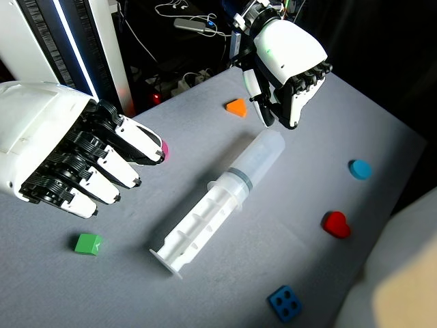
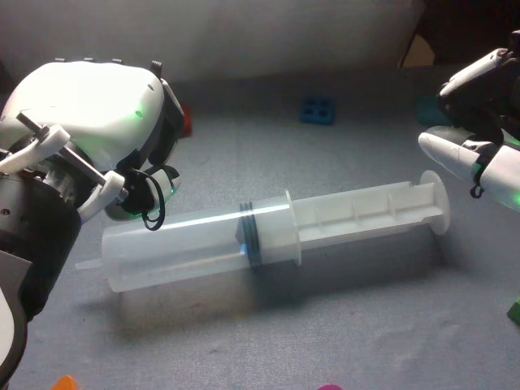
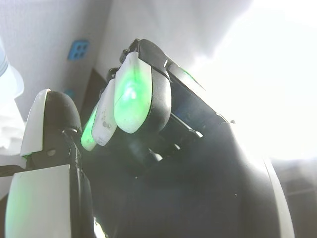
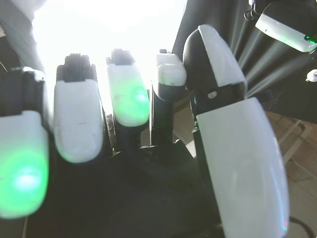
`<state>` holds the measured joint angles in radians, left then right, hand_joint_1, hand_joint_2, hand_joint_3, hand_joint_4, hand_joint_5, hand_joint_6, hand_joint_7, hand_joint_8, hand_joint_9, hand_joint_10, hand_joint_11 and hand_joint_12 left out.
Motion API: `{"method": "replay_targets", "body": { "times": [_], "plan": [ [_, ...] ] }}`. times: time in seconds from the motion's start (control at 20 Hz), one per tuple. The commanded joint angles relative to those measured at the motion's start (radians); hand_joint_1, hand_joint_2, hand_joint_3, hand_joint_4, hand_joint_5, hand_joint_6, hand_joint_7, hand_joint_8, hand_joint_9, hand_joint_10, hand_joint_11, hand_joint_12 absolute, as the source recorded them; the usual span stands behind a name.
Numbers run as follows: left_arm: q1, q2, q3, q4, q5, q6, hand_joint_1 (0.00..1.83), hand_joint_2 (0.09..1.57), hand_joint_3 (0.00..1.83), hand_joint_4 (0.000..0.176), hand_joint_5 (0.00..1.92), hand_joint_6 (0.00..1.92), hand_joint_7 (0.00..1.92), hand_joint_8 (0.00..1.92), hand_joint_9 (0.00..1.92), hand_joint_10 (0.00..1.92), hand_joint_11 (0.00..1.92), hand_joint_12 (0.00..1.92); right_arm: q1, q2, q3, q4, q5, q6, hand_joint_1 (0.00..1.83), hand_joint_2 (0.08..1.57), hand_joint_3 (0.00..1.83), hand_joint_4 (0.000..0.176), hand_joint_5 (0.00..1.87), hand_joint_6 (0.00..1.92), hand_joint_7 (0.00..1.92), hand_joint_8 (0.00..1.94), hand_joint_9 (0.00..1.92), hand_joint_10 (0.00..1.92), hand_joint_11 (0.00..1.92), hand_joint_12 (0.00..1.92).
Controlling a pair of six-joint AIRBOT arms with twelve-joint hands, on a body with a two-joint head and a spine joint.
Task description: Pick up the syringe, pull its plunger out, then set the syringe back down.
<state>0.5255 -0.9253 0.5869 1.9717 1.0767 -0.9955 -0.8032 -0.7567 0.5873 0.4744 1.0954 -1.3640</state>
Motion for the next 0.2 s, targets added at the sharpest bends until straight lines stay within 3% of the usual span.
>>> {"method": "replay_targets", "body": {
  "times": [0.0,0.15],
  "plan": [
    [-0.003,-0.003,0.003,0.088,0.065,0.003,0.99,1.29,0.0,0.175,1.3,1.92,1.44,1.92,1.52,1.92,1.59,1.92,0.005,0.0,-0.003,-0.045,0.11,0.004,0.75,1.39,0.0,0.176,1.26,1.92,1.46,1.94,1.63,1.92,1.78,1.92],
    [-0.007,-0.003,0.002,0.088,0.064,0.003,0.98,1.29,0.0,0.176,1.3,1.92,1.44,1.92,1.52,1.92,1.59,1.92,0.004,0.0,-0.003,-0.045,0.11,0.004,0.77,1.39,0.0,0.176,1.26,1.92,1.46,1.94,1.61,1.92,1.77,1.92]
  ]
}}
